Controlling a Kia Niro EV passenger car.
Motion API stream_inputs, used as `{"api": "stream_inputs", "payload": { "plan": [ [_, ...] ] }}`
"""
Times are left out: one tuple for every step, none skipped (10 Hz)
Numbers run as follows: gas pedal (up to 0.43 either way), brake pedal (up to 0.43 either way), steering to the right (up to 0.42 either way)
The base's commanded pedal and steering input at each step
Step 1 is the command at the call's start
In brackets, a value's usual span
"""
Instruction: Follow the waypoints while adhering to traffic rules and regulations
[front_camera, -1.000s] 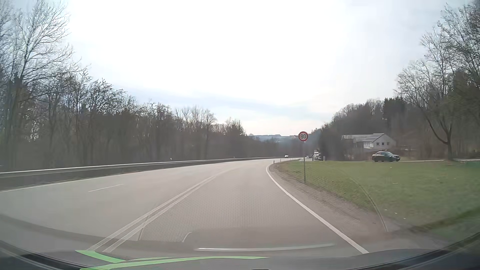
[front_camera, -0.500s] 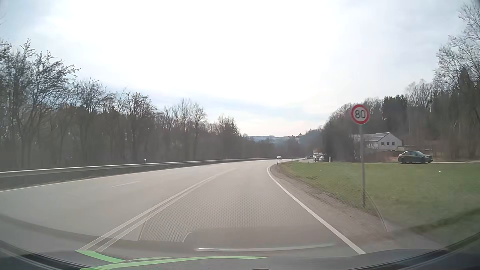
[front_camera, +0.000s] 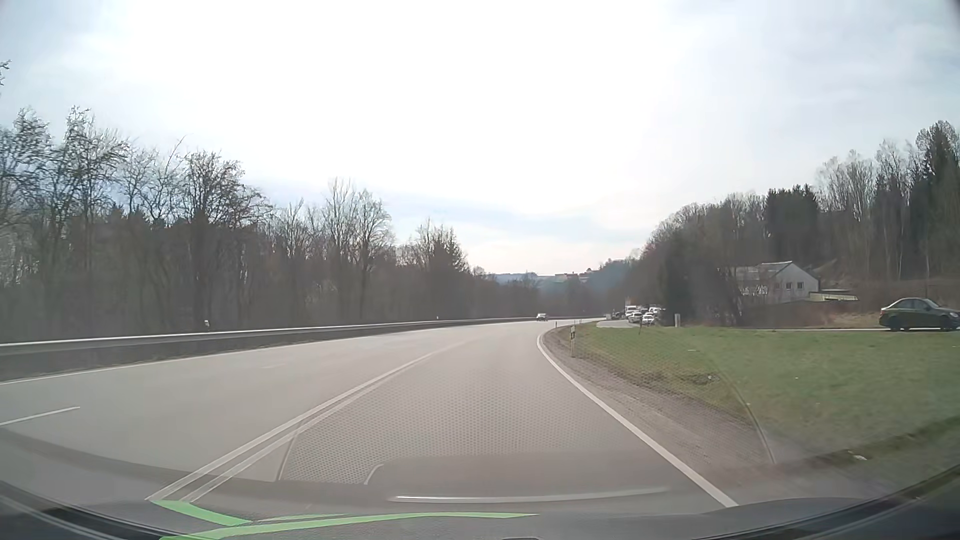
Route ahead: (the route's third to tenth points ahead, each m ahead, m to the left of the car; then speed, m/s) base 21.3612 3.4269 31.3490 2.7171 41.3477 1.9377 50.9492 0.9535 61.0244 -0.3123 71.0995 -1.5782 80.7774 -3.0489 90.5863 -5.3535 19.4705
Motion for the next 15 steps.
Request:
{"api": "stream_inputs", "payload": {
  "plan": [
    [0.0,0.0,0.011],
    [0.0,0.0,0.012],
    [0.0,0.0,0.012],
    [0.0,0.0,0.013],
    [0.0,0.0,0.013],
    [0.0,0.0,0.013],
    [0.0,0.0,0.013],
    [0.0,0.0,0.013],
    [0.008,0.0,0.013],
    [0.008,0.0,0.013],
    [0.008,0.0,0.013],
    [0.008,0.0,0.013],
    [0.02,0.0,0.014],
    [0.02,0.0,0.014],
    [0.02,0.0,0.014]
  ]
}}
